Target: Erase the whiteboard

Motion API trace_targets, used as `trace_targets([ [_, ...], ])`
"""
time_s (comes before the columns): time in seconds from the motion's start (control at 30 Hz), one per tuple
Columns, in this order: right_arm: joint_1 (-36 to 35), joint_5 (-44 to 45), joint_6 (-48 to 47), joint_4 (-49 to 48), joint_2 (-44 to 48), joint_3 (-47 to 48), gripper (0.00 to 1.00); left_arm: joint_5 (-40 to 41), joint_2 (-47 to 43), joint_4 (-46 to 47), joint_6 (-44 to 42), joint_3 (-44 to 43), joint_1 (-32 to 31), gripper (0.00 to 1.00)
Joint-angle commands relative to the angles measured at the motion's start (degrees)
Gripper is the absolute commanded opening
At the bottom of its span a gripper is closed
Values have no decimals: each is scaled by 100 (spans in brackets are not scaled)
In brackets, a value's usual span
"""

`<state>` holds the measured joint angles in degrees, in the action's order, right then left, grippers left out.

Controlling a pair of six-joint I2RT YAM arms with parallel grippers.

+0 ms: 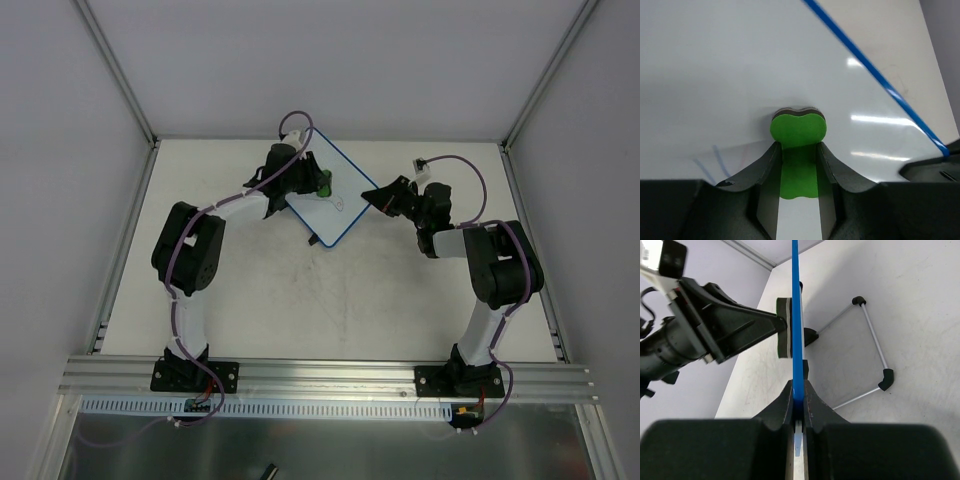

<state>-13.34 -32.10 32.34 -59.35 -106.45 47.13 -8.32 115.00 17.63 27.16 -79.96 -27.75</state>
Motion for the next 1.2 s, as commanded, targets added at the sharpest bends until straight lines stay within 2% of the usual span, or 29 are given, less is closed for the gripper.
trace_targets([
  [0.0, -204, -473, -184, -279, 55, 200, 0, 14, 304, -611, 712, 385, 322, 0],
  [0.43, -195, -491, -131, -358, 37, 173, 0, 67, 646, -717, 1977, 675, 832, 0],
  [0.63, -177, -499, -105, -393, 37, 164, 0, 550, 374, -875, 2101, 921, 841, 0],
  [1.17, -151, -517, -61, -463, 11, 164, 0, 1016, 172, -1525, 1943, 763, 797, 0],
])
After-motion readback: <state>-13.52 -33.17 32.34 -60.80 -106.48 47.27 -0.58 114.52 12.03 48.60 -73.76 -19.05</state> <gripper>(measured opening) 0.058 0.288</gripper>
